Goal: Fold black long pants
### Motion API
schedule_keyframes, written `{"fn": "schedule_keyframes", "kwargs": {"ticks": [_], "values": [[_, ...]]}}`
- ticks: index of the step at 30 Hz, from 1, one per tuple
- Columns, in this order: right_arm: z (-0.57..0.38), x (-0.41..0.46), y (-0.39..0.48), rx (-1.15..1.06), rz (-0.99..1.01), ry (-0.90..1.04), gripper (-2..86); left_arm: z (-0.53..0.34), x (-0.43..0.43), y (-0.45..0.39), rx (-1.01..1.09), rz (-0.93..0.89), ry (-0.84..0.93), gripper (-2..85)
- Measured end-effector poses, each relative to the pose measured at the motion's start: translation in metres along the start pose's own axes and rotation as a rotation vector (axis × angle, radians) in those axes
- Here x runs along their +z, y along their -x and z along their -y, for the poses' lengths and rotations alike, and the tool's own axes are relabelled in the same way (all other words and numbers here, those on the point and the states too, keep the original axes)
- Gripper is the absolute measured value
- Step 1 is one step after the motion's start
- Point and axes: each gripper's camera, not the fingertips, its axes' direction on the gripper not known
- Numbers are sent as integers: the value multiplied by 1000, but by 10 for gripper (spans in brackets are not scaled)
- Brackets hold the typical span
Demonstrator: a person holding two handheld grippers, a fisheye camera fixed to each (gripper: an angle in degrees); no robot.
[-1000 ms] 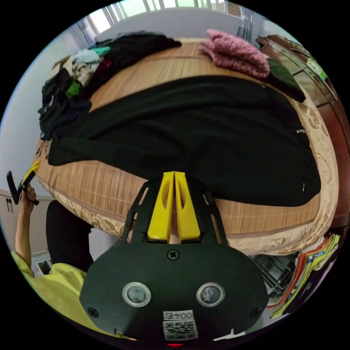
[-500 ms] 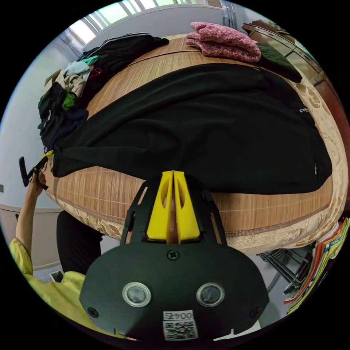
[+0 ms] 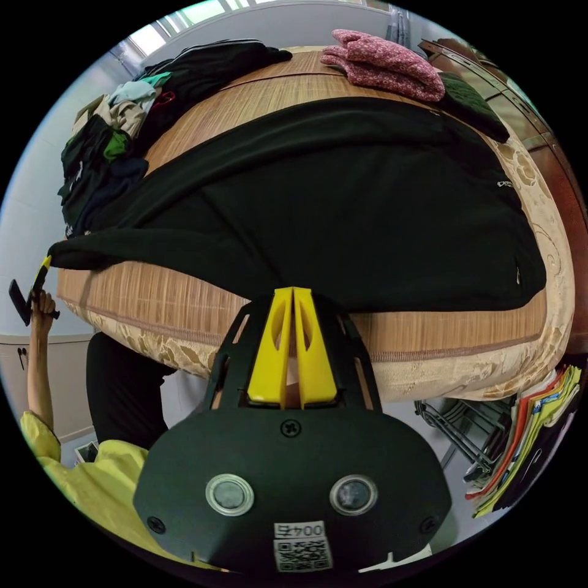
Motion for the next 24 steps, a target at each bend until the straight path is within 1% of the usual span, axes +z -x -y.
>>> {"fn": "schedule_keyframes", "kwargs": {"ticks": [3,6,10,12,16,20,24], "values": [[-27,9,-9,-5,8,11,-6,-41,-20,-9,42,19,44,11],[-52,18,-21,11,31,8,-4,-79,-30,-13,37,27,88,12],[-79,28,-36,67,74,-3,8,-109,-37,-5,-35,30,76,17],[-92,31,-41,93,100,-16,35,-114,-42,2,-60,21,68,20],[-127,33,-42,76,158,-104,70,-110,-52,19,-94,59,49,34],[-155,40,-39,58,188,-186,102,-86,-37,32,-131,68,46,63],[-174,47,-35,25,155,-217,94,-51,9,57,-285,70,100,101]]}}
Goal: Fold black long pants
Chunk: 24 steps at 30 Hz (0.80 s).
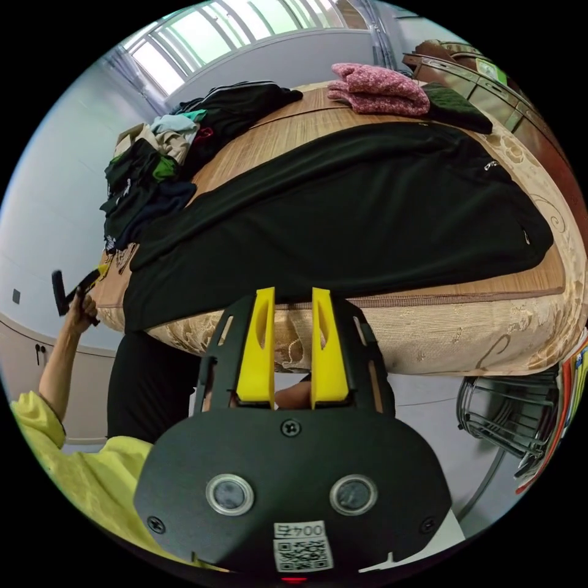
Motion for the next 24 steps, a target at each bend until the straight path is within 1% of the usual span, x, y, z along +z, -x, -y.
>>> {"fn": "schedule_keyframes", "kwargs": {"ticks": [3,8,11,12,13,14,16,17,19,21,22,24], "values": [[-13,2,-4,-7,-5,-7,74,30,29,8,-80,31,26,116],[-33,4,-18,32,27,-9,24,67,77,13,-122,124,155,133],[-42,4,-22,41,27,-6,0,71,95,9,-144,161,185,109],[-43,4,-23,42,29,-6,-1,71,97,2,-130,215,189,70],[-46,3,-25,45,33,-7,-4,72,92,-8,-94,268,168,43],[-49,2,-26,49,37,-9,-5,72,88,-13,-80,296,141,35],[-54,0,-28,52,43,-15,-7,77,65,-37,-14,358,18,18],[-57,-1,-29,53,45,-16,-7,80,58,-44,2,370,-15,16],[-60,-3,-30,53,48,-17,-7,95,30,-71,93,422,-150,11],[-63,-4,-31,56,49,-15,-8,109,14,-89,170,462,-227,9],[-64,-5,-32,55,48,-14,-8,120,9,-98,212,493,-263,8],[-65,-6,-32,56,47,-6,-8,138,8,-105,260,548,-283,8]]}}
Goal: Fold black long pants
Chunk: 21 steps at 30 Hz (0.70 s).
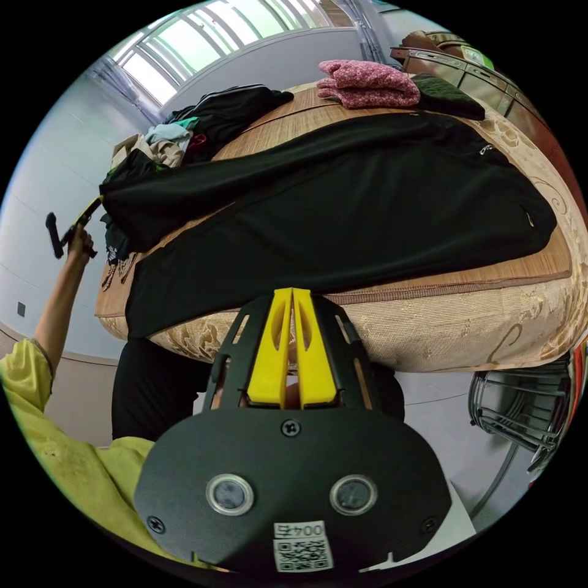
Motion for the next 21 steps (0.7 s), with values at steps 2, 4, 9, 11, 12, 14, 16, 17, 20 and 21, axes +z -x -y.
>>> {"fn": "schedule_keyframes", "kwargs": {"ticks": [2,4,9,11,12,14,16,17,20,21], "values": [[-1,-1,-1,5,-3,13,-8,14,13,-1,18,50,4,8],[0,-2,-2,12,3,21,-8,23,47,0,6,116,86,8],[1,-8,-7,31,38,30,-7,7,111,-7,-42,339,307,8],[1,-13,-7,28,45,29,-4,-4,118,-5,-69,358,331,8],[1,-14,-7,26,46,27,-3,-8,115,0,-116,313,323,9],[1,-22,-5,11,45,6,7,-11,102,11,-175,252,272,10],[0,-30,-3,1,41,-23,25,-12,75,23,-210,213,185,9],[0,-36,-2,5,31,-51,37,-12,68,25,-210,191,165,9],[-2,-53,-6,57,26,-134,61,-22,34,23,-171,-19,96,6],[-2,-57,-8,71,29,-148,62,-30,23,17,-165,-138,100,5]]}}
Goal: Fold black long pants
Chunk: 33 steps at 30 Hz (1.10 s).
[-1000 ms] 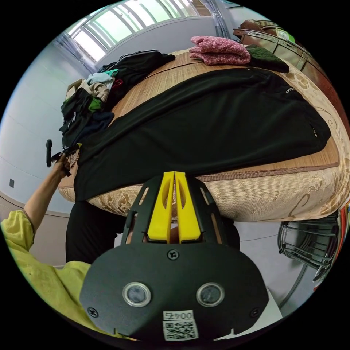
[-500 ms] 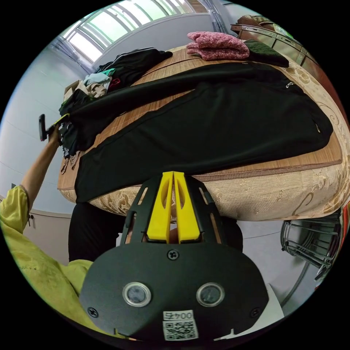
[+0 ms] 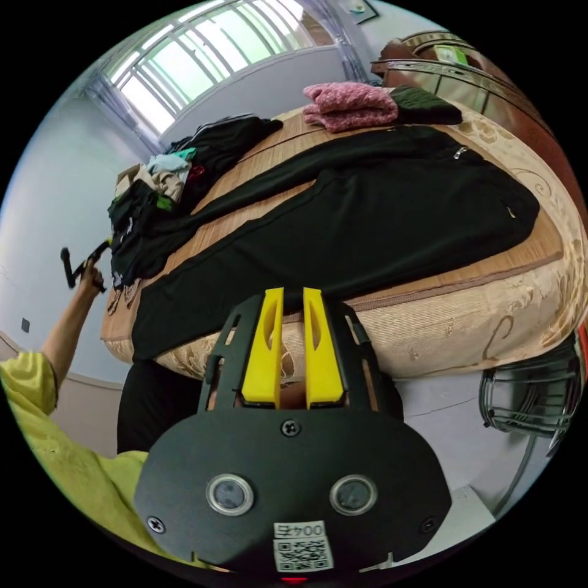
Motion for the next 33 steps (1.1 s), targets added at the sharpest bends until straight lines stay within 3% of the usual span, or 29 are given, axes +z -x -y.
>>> {"fn": "schedule_keyframes", "kwargs": {"ticks": [4,7,11,17,21,27,33], "values": [[14,-21,-13,36,-82,-82,68,-59,-11,-34,-8,-381,116,5],[38,-29,-25,22,-221,-69,74,-100,-8,-65,-32,-434,217,7],[80,-30,-42,51,-271,34,80,-119,-6,-92,-32,-352,230,17],[118,-16,-43,3,-352,189,101,-116,45,-116,-61,-273,459,56],[131,-24,-42,13,-346,216,100,-106,51,-121,4,-260,455,35],[142,-42,-33,35,-305,250,101,-100,55,-95,-70,-288,462,20],[139,-53,11,-78,-251,350,101,-83,52,-84,75,-73,525,34]]}}
